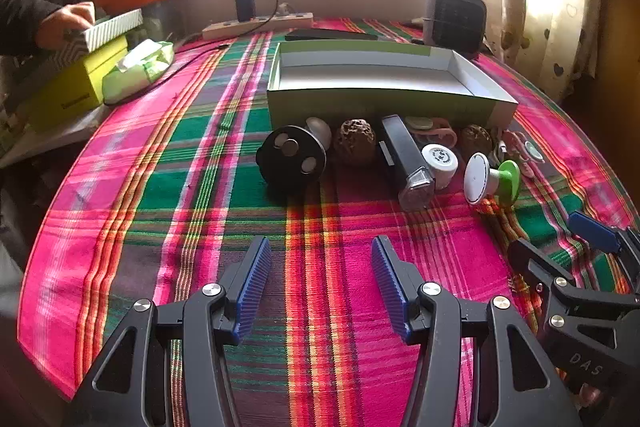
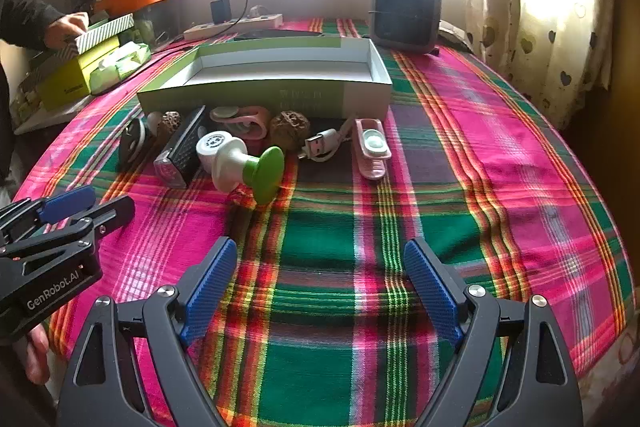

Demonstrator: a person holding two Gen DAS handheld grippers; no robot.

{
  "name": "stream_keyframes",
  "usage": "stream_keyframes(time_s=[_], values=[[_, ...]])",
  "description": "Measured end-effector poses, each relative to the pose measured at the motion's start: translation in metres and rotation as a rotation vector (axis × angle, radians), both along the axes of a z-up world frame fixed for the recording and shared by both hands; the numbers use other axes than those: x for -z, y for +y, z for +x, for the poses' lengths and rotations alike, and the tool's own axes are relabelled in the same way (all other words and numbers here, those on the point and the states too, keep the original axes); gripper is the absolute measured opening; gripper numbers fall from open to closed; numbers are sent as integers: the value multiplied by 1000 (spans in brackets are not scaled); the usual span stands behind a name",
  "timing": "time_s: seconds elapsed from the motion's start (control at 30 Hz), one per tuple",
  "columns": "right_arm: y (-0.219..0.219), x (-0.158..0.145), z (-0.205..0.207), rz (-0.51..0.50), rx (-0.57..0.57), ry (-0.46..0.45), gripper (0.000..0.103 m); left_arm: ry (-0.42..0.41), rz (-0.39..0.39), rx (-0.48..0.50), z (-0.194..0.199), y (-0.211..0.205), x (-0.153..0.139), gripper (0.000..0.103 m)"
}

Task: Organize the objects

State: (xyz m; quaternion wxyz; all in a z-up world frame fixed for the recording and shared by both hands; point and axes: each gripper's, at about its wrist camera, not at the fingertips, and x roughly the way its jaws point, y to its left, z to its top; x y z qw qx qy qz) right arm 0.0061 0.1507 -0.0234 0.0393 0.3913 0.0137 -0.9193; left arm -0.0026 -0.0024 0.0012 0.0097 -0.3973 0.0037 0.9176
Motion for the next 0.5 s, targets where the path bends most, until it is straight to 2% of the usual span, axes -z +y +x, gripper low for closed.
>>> stream_keyframes(time_s=[0.23, 0.5], values=[[-5, -5, -3, -63, -43, -10, 86, -12, 24, 35, -2, -6, -2, 52], [-9, -9, -16, -111, -34, -12, 86, -23, 79, 45, -8, -23, -3, 52]])
